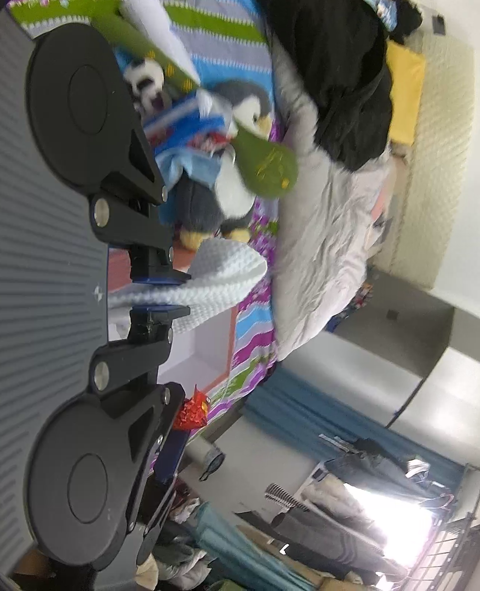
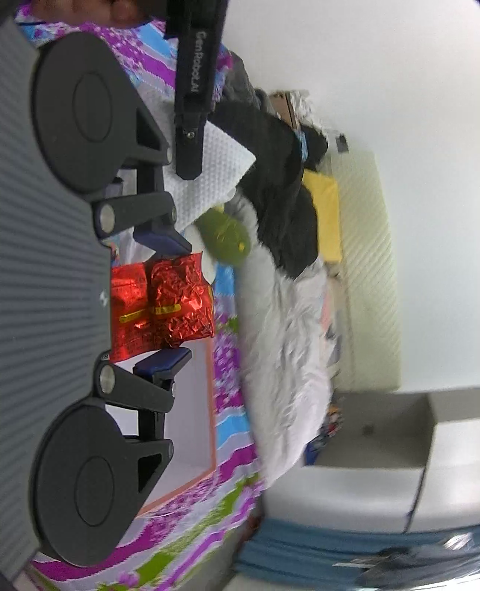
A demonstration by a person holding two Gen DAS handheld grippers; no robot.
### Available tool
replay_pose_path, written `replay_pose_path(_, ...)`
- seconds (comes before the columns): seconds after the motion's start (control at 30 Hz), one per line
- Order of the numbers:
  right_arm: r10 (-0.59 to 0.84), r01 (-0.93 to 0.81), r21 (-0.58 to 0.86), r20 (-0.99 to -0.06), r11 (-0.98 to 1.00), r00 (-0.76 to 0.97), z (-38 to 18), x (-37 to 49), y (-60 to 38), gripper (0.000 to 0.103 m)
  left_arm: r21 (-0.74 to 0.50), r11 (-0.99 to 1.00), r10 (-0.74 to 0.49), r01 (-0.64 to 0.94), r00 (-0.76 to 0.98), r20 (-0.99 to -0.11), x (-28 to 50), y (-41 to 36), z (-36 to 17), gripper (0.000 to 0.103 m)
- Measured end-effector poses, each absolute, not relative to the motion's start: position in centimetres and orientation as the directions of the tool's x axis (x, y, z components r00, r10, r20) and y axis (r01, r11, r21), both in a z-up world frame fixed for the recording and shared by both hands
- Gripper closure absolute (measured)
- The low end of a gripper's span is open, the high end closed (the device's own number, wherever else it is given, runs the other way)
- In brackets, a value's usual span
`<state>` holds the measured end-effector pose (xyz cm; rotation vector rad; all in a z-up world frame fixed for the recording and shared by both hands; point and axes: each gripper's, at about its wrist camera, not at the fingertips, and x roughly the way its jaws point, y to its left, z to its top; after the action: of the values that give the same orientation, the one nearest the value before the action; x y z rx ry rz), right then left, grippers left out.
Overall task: Organize soft objects
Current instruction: 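Carry the red packet with the right tool while the left tool carries the tissue over the box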
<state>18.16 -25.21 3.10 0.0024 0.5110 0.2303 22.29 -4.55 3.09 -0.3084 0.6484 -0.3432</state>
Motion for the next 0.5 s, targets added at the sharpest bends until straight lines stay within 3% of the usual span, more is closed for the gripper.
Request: replay_pose_path(0.5,0.126,-0.015,0.151,-0.764,0.988,0.633,-5.1,26.8,-33.9,0.045,-0.446,0.872,-0.488,0.204,0.45,-0.748,35.5,-14.1,-6.2,0.091)
